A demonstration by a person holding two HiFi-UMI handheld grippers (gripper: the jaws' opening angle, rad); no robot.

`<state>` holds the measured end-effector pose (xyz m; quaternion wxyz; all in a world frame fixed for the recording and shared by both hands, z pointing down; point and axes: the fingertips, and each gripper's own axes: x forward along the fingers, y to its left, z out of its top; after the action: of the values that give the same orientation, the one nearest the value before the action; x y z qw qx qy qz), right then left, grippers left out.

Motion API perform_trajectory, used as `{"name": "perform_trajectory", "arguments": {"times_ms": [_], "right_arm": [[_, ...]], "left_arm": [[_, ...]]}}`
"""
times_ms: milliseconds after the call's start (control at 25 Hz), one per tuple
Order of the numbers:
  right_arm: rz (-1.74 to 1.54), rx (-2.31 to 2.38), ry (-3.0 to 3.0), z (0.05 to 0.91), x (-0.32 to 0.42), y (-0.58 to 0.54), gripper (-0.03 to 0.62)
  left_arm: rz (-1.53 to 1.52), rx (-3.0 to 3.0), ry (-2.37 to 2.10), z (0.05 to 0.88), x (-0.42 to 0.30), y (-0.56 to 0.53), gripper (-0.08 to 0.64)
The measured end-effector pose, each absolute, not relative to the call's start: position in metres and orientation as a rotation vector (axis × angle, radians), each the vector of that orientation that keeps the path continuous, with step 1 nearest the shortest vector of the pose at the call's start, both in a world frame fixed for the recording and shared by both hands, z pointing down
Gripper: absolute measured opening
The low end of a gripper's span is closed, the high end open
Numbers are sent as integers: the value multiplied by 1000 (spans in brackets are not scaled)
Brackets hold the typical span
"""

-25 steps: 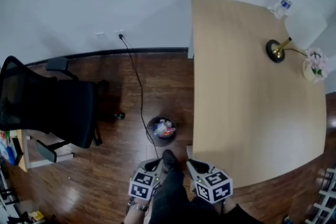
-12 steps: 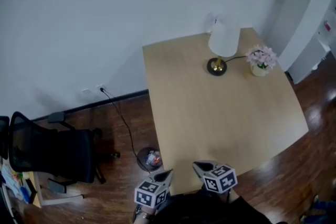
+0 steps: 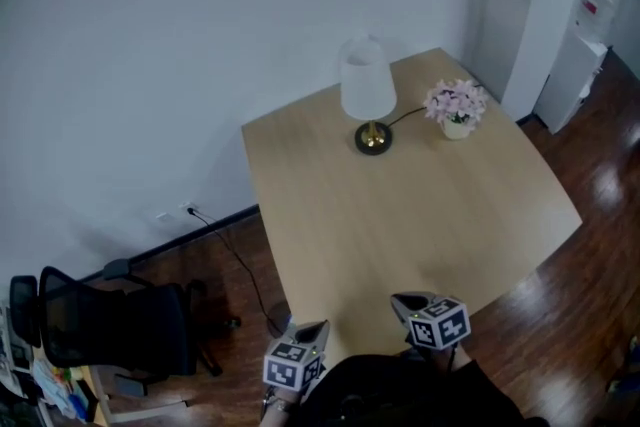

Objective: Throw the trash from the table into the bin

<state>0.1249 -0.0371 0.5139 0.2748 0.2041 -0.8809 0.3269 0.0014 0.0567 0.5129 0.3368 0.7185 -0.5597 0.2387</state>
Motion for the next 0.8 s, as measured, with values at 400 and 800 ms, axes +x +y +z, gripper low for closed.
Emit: {"name": "perform_trajectory", "arguments": {"times_ms": [400, 800], "right_arm": [[856, 561, -2324, 519, 160, -58, 3], [848, 526, -2317, 523, 159, -57, 3]], "left_arm": [[625, 1848, -1462, 516, 24, 35, 0], [604, 1812, -1490, 521, 20, 37, 0]]}}
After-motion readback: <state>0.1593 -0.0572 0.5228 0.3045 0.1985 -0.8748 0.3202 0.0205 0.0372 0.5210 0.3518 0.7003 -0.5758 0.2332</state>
